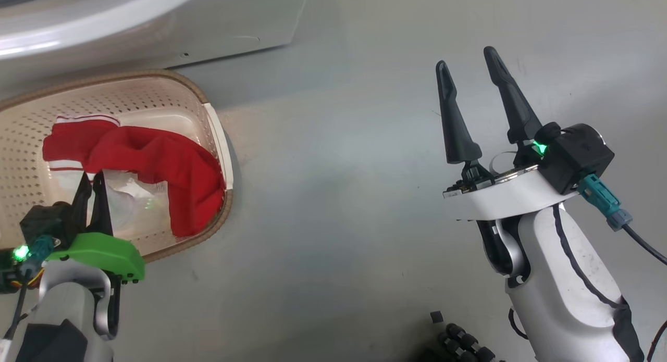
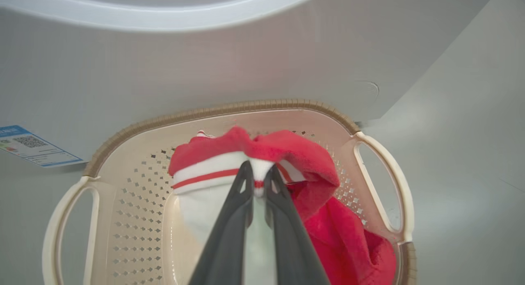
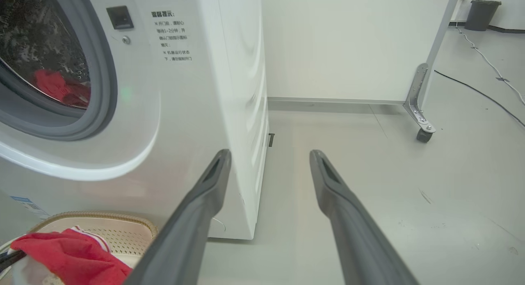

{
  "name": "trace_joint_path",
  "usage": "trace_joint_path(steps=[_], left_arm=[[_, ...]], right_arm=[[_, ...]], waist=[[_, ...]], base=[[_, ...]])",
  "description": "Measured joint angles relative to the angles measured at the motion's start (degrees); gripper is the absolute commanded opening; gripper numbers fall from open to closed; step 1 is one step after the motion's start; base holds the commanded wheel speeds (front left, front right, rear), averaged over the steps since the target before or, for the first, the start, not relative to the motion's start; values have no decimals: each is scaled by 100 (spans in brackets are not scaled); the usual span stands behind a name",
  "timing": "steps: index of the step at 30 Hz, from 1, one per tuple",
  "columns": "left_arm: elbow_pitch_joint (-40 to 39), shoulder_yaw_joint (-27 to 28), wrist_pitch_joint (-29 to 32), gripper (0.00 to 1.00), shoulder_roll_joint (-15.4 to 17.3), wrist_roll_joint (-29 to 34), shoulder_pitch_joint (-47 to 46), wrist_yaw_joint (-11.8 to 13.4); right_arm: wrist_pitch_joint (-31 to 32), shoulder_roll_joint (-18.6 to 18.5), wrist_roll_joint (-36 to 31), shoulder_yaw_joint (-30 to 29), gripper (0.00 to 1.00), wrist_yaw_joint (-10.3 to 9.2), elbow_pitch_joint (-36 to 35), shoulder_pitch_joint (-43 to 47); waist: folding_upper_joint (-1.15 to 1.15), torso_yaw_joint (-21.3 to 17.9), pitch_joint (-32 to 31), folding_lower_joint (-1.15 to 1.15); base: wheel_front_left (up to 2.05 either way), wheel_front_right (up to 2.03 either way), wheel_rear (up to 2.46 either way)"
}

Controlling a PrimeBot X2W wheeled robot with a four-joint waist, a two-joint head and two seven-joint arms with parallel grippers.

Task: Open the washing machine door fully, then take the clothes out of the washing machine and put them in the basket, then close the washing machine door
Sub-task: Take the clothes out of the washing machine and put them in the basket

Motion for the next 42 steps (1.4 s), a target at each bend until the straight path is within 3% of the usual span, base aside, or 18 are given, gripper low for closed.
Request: trace_joint_path(steps=[21, 22, 23, 24, 26, 42], left_arm=[[1841, 141, -14, 1, -242, -463, -586, -371], [1924, 134, -14, 24, -268, -508, -604, -422], [1996, 140, -14, 24, -304, -559, -605, -453], [2084, 141, -14, 43, -333, -590, -605, -489], [2212, 155, -14, 100, -359, -623, -605, -526], [2369, 15, -116, 100, -580, -654, -782, -789]], right_arm=[[1, -1, 2, 33, 100, -55, 171, -153], [0, -1, 2, 27, 100, -55, 200, -153], [0, -1, 1, 30, 100, -54, 229, -153], [0, -1, 0, 34, 100, -53, 248, -153], [0, -1, 0, 44, 100, -52, 281, -152], [0, -1, -138, -212, 100, -2, 641, 53]], waist=[[0, -20, 169, 0], [0, -12, 147, 0], [0, -4, 121, 0], [0, 4, 93, 0], [0, 20, 29, 0], [0, 303, -703, 0]], base=[[0, 0, 0], [0, 0, 0], [0, 0, 0], [0, 0, 0], [0, 0, 0], [0, 0, 0]])
